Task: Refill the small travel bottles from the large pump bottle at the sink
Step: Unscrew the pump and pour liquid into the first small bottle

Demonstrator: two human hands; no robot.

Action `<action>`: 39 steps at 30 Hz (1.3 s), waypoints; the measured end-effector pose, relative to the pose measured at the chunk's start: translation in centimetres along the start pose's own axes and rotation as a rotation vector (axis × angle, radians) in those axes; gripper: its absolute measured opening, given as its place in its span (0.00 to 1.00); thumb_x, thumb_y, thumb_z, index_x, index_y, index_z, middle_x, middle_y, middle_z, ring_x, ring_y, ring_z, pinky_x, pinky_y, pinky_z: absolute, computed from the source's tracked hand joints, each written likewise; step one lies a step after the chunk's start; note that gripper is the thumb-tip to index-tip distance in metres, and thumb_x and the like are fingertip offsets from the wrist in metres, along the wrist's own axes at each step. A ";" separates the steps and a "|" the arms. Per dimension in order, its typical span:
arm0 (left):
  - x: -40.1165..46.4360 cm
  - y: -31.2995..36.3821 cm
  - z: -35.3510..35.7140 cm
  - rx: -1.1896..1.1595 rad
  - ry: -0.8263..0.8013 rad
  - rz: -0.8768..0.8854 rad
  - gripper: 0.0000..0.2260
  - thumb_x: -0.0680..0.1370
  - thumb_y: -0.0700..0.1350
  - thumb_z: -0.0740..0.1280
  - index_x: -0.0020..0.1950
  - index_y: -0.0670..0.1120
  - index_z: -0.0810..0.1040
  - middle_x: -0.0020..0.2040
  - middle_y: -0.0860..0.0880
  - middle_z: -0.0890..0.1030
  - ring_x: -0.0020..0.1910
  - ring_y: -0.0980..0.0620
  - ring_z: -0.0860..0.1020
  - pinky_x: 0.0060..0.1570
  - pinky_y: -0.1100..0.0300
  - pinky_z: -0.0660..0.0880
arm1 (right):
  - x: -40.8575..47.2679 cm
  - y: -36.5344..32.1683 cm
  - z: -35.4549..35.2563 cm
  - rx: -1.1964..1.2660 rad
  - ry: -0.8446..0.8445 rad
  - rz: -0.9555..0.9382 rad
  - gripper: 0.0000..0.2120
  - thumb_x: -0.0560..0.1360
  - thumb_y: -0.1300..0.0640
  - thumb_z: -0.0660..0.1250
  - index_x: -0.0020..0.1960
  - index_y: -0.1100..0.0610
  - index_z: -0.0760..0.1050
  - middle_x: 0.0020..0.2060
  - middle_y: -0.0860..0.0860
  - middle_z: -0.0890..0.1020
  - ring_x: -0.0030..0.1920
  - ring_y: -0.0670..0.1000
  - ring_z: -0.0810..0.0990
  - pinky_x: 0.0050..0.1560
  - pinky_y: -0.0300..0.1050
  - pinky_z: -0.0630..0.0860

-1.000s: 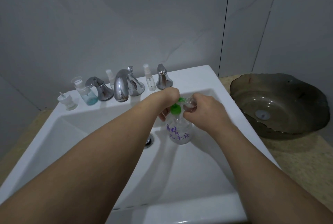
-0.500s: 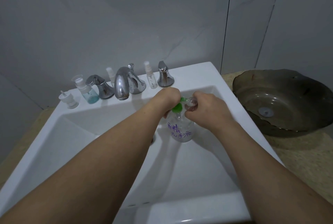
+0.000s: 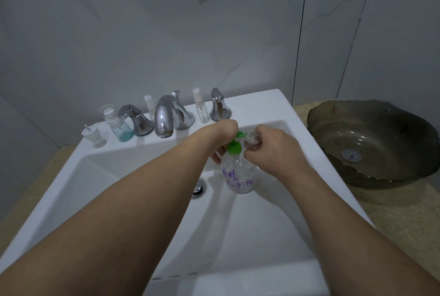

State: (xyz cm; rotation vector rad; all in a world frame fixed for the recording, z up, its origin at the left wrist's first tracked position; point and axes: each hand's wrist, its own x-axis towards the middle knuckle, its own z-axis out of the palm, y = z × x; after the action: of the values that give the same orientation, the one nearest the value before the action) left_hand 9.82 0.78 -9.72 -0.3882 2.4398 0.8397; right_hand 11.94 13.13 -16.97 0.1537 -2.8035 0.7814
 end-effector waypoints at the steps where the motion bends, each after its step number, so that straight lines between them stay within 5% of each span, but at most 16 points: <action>1: 0.0 0.0 0.1 -0.001 0.010 0.003 0.17 0.80 0.44 0.49 0.53 0.37 0.74 0.48 0.40 0.79 0.39 0.45 0.76 0.27 0.59 0.66 | 0.0 0.0 0.0 0.000 -0.001 0.002 0.13 0.69 0.48 0.69 0.42 0.50 0.65 0.38 0.45 0.72 0.40 0.51 0.69 0.40 0.42 0.64; 5: 0.5 0.1 0.8 0.016 0.051 0.019 0.13 0.81 0.39 0.50 0.48 0.37 0.73 0.53 0.36 0.79 0.44 0.40 0.78 0.26 0.57 0.66 | 0.1 0.2 0.2 -0.009 -0.033 0.015 0.12 0.69 0.48 0.69 0.42 0.50 0.66 0.38 0.46 0.73 0.40 0.53 0.72 0.39 0.43 0.64; 10: 1.3 0.1 1.4 0.063 0.092 0.043 0.13 0.79 0.35 0.51 0.53 0.35 0.75 0.54 0.33 0.80 0.49 0.34 0.82 0.24 0.58 0.67 | 0.1 0.2 0.2 -0.027 -0.050 0.026 0.13 0.69 0.49 0.69 0.44 0.50 0.66 0.40 0.46 0.72 0.44 0.54 0.75 0.40 0.42 0.64; 18: 1.3 -0.4 0.8 0.026 0.054 0.044 0.13 0.80 0.40 0.50 0.43 0.38 0.73 0.48 0.39 0.79 0.45 0.41 0.79 0.27 0.57 0.67 | 0.1 0.1 0.2 -0.018 -0.045 0.022 0.13 0.69 0.49 0.69 0.43 0.49 0.65 0.38 0.45 0.72 0.39 0.51 0.70 0.39 0.41 0.64; 20: 1.1 -0.5 0.2 -0.009 0.014 0.012 0.15 0.79 0.44 0.50 0.43 0.39 0.73 0.45 0.42 0.79 0.43 0.43 0.79 0.32 0.56 0.71 | 0.1 0.0 0.2 -0.006 -0.024 0.012 0.12 0.69 0.48 0.69 0.42 0.49 0.65 0.37 0.45 0.72 0.39 0.51 0.70 0.39 0.42 0.64; 23: 0.8 -0.4 -0.3 0.010 -0.016 -0.037 0.19 0.75 0.49 0.50 0.48 0.40 0.78 0.46 0.42 0.82 0.45 0.42 0.82 0.53 0.44 0.75 | 0.1 -0.1 0.0 0.006 -0.004 0.008 0.12 0.69 0.48 0.69 0.42 0.50 0.66 0.39 0.46 0.74 0.40 0.51 0.71 0.39 0.43 0.65; 28: 0.1 0.2 -0.1 0.027 -0.025 -0.012 0.18 0.79 0.45 0.49 0.53 0.38 0.76 0.46 0.41 0.79 0.41 0.44 0.78 0.28 0.58 0.68 | 0.0 -0.1 -0.2 0.006 -0.019 0.008 0.13 0.69 0.48 0.69 0.43 0.50 0.65 0.39 0.46 0.73 0.40 0.51 0.69 0.40 0.42 0.64; 33: 0.4 0.2 0.5 0.025 0.029 0.002 0.15 0.80 0.41 0.49 0.52 0.37 0.73 0.53 0.38 0.79 0.43 0.42 0.78 0.27 0.56 0.67 | -0.1 0.0 -0.2 0.018 -0.031 0.018 0.13 0.70 0.48 0.69 0.43 0.50 0.65 0.37 0.45 0.71 0.40 0.50 0.69 0.40 0.42 0.64; 36: 1.8 0.1 1.2 0.036 0.064 0.039 0.14 0.79 0.36 0.52 0.50 0.33 0.76 0.51 0.34 0.80 0.44 0.35 0.81 0.37 0.45 0.80 | -0.1 0.1 0.0 0.007 -0.055 0.029 0.12 0.69 0.49 0.69 0.43 0.50 0.66 0.35 0.44 0.71 0.39 0.51 0.70 0.38 0.42 0.64; 39: 2.8 -0.1 1.6 0.027 0.091 0.031 0.12 0.77 0.34 0.53 0.45 0.33 0.76 0.48 0.31 0.80 0.42 0.32 0.82 0.45 0.39 0.80 | 0.1 0.3 0.3 -0.004 -0.057 0.024 0.12 0.69 0.48 0.69 0.44 0.50 0.67 0.39 0.46 0.73 0.40 0.51 0.70 0.39 0.42 0.65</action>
State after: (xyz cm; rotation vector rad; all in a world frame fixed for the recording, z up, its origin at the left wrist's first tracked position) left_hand 8.20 1.51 -12.42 -0.3871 2.5441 0.8180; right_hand 11.79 13.22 -17.31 0.1442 -2.8654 0.7890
